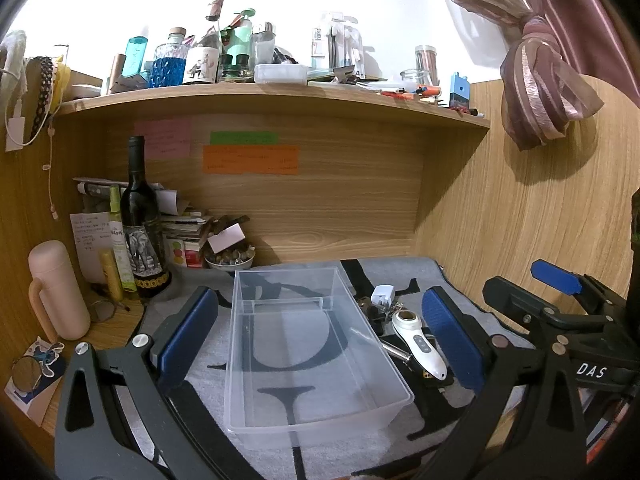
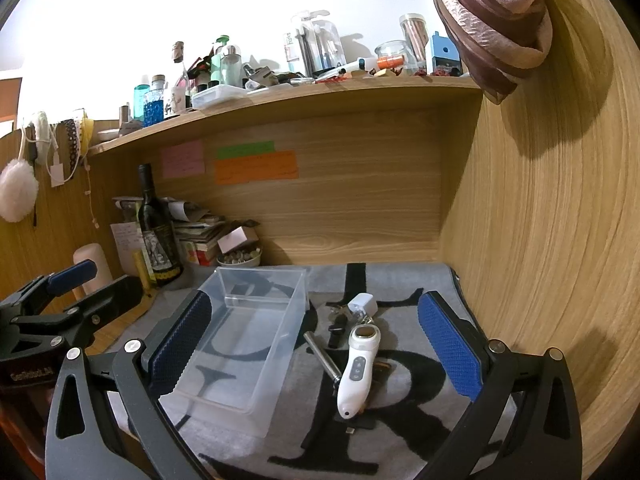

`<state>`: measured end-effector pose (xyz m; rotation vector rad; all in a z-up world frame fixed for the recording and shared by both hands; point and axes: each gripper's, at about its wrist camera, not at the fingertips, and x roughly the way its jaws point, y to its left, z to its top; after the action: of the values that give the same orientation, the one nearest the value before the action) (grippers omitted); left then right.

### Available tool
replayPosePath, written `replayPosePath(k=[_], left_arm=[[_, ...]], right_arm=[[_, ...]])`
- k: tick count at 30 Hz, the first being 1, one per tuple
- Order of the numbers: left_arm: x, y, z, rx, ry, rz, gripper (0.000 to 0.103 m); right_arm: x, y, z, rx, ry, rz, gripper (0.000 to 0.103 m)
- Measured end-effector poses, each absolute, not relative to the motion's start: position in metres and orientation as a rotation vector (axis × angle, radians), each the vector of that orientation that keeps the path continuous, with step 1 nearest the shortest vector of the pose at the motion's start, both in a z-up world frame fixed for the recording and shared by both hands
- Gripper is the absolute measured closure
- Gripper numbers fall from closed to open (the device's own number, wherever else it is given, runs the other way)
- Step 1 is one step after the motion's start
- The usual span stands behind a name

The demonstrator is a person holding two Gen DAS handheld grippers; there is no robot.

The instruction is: Organize rigid objects

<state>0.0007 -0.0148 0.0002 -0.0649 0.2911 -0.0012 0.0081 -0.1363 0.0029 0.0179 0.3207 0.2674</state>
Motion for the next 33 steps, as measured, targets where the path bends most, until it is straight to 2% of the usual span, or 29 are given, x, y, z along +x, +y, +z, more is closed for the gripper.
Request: replayPosePath(k=[33], left_arm=[[0.008,-0.012,-0.004,-0.063,0.31,-0.008,0.0]], right_arm=[[0.016,-0.133,0.0,0.018,0.313,0.285,0.0]])
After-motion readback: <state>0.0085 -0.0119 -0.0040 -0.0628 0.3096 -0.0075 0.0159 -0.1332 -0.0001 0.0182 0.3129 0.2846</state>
